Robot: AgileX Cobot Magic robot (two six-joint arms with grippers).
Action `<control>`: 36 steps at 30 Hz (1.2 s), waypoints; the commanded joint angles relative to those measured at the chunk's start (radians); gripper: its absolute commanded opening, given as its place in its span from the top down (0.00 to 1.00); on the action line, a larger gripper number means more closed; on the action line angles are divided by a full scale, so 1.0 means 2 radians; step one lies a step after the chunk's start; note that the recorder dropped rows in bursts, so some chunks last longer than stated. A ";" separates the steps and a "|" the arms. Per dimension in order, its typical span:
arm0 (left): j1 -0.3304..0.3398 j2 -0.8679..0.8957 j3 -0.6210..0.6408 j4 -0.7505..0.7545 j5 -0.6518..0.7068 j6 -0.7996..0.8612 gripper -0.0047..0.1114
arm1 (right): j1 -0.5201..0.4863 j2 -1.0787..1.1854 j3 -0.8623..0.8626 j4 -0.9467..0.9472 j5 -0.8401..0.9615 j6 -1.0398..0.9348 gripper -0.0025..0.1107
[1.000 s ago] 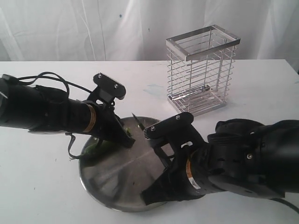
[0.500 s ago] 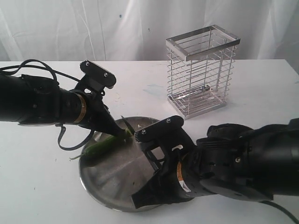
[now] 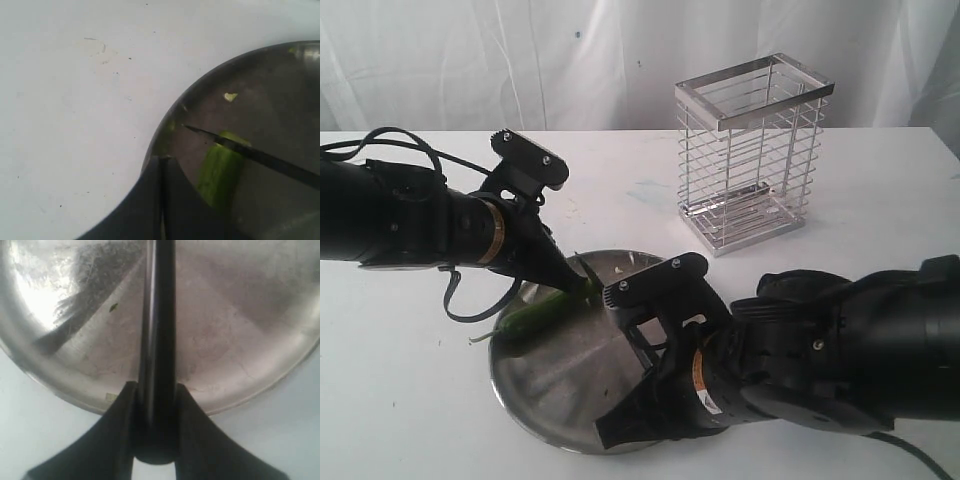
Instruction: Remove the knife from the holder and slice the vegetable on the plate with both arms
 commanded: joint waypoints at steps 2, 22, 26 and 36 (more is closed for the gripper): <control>0.001 -0.006 0.003 0.003 0.008 -0.005 0.96 | 0.001 0.008 -0.002 0.002 -0.008 -0.006 0.98; 0.001 -0.006 0.017 0.003 0.003 -0.005 0.96 | 0.001 0.043 -0.031 0.006 -0.008 -0.004 0.98; 0.001 -0.007 0.021 0.003 0.000 -0.005 0.96 | -0.003 0.043 -0.030 0.007 -0.002 0.006 0.98; 0.001 -0.007 0.024 0.000 0.000 -0.009 0.96 | -0.005 0.043 -0.030 0.006 0.004 0.019 0.98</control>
